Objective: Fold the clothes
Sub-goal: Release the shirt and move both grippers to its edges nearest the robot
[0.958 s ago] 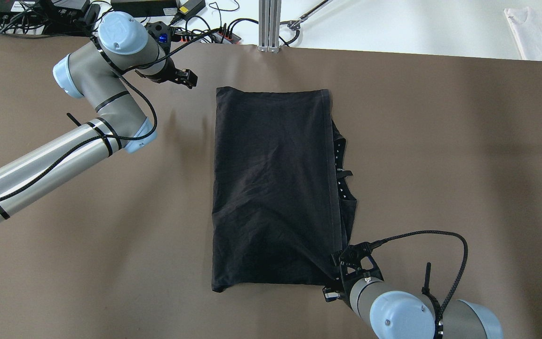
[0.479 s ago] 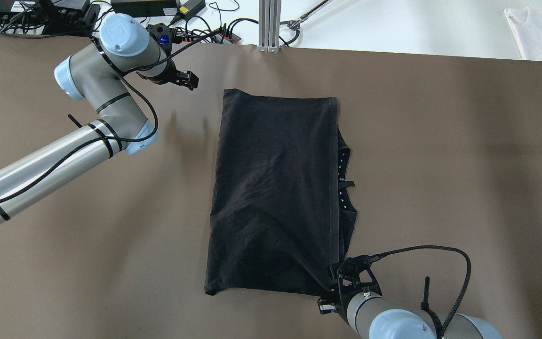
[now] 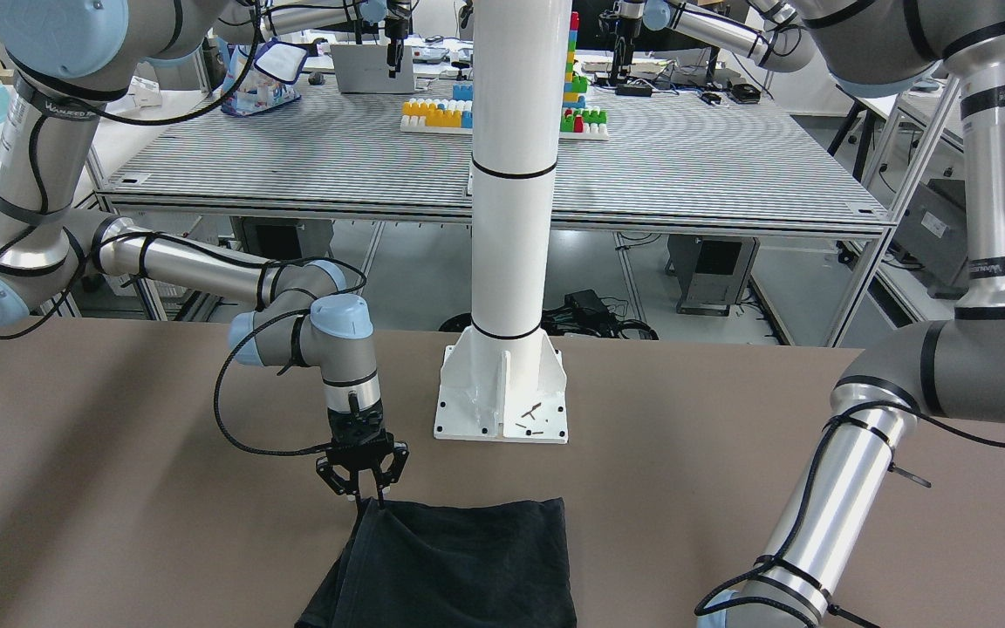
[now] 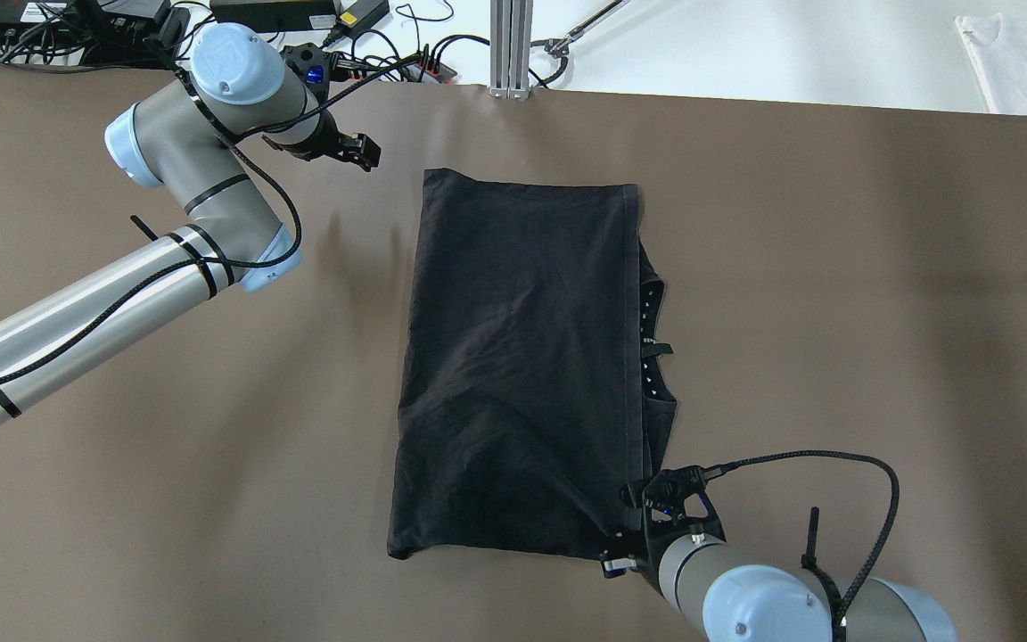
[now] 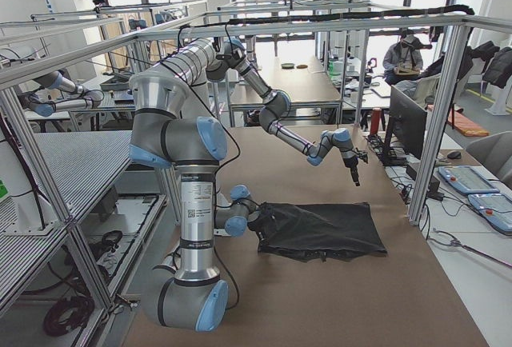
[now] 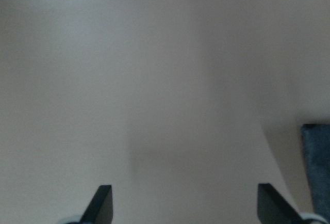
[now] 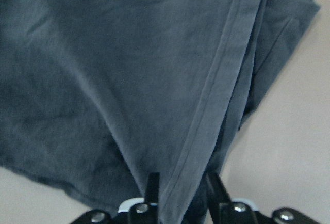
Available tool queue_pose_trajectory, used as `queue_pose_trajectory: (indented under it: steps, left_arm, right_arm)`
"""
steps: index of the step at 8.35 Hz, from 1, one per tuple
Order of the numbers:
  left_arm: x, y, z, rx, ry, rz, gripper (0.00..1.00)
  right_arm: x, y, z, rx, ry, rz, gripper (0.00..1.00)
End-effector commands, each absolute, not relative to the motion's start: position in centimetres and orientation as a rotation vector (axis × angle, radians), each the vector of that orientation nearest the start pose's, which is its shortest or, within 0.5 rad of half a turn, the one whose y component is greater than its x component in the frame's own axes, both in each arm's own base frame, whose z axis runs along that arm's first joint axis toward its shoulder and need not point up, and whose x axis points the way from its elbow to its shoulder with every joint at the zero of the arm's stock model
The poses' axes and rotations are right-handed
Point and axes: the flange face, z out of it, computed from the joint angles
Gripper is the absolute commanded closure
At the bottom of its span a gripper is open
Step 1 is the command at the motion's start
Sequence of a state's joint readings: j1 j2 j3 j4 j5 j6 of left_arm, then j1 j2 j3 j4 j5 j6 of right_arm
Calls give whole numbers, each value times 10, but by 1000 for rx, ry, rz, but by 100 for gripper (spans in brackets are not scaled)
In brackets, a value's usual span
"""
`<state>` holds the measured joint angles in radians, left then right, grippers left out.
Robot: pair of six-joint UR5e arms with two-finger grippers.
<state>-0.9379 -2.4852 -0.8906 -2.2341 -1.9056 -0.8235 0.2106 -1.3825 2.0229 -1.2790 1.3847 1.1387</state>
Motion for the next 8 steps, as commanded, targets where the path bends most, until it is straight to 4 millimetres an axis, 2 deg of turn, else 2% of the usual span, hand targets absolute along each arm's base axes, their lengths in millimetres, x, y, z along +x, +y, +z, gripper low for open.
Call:
queue_pose_trajectory:
  steps: [1,2,3,4,5,6,7,8]
  left_arm:
    - [421,-736,279,426,913,-88,0]
    - [427,-713,276,386,971,-167,0]
    - [435,-671,270,356,1041,-223,0]
    - [438,-618,273,302,1115,-286,0]
    - [432,-565,264,262,1190,-323,0]
    - [431,-513,263,238,1235,-384,0]
    - [439,-464,266,220,1261,-436,0]
    - [444,-423,275,188,1270,-467,0]
  right_arm:
    - [-436,-338,303,445,-941,92,6]
    - [-431,-342,301,418,-990,174,6]
    - [-430,-341,295,373,-1071,280,6]
    - [-428,-340,290,312,-1138,395,7]
    - [-429,-339,291,284,-1146,438,7]
    - [-429,-338,294,246,-1154,500,7]
    - [-431,-338,296,229,-1154,524,7]
    - [-431,-338,295,224,-1157,532,7]
